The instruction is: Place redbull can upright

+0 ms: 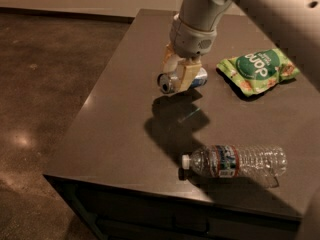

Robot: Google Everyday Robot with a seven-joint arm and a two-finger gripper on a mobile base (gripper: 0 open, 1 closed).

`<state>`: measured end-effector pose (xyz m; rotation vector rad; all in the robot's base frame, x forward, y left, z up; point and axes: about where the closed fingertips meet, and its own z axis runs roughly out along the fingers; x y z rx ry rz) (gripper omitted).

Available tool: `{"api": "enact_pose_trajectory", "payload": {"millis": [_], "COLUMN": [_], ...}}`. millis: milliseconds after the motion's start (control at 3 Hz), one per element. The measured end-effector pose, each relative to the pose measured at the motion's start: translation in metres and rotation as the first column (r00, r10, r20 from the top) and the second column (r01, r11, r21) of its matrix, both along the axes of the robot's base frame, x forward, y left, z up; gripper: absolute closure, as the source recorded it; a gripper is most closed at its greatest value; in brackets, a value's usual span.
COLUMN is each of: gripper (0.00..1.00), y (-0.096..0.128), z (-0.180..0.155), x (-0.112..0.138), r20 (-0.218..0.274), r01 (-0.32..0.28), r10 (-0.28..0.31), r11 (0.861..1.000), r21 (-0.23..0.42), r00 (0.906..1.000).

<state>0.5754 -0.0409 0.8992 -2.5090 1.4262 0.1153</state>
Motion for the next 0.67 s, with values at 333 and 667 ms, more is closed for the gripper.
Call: {"api": "enact_pose_trajectory", "payload": {"millis": [333,667], "gripper": [1.0,1.0], "y": [-0.001,-0.002], "z": [0.025,0.042], "x": [-0.022,-0.037], "r20": [-0.062,-0.112], "r01": [0.079,0.129], "r10": [-0.069,-0.102], "r11": [0.982,0.952], "r21": [0.172,0.276], "r00": [0.9957,0.9885]}}
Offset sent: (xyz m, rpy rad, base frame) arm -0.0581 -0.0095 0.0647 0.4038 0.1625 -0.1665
